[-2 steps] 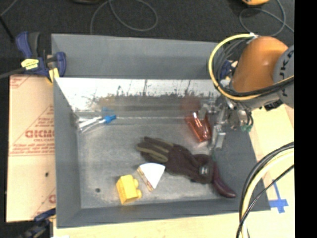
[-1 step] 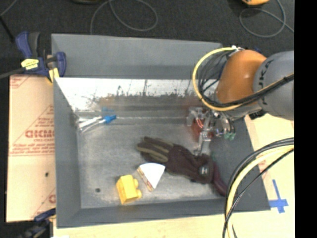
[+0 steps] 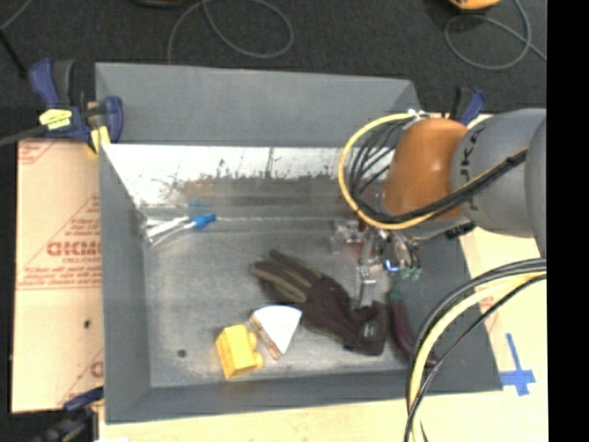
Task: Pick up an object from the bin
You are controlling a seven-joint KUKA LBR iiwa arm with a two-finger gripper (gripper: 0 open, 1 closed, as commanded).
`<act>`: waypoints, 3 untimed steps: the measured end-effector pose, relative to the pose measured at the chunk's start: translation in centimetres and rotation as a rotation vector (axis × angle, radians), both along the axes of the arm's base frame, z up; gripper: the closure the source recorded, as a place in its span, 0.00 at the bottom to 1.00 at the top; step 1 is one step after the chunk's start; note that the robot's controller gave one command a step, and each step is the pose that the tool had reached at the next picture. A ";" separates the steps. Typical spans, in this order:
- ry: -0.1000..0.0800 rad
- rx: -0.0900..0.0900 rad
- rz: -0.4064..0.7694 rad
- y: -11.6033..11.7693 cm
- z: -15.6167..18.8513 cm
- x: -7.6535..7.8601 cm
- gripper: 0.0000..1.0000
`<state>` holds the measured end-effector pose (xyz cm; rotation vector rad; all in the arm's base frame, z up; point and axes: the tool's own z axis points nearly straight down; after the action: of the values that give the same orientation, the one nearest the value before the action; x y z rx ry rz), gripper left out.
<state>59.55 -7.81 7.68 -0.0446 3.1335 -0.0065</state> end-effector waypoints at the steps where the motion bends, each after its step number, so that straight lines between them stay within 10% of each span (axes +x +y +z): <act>1: -0.008 0.000 -0.004 2.0 -0.2 -0.3 0.00; 3: -0.010 0.002 -0.116 5.8 -0.5 -0.3 0.00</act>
Offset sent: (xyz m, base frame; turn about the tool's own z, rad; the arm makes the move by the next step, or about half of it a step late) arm -0.0014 0.0499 -0.0043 0.0865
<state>59.28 -1.99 7.18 0.1369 3.1209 -0.0046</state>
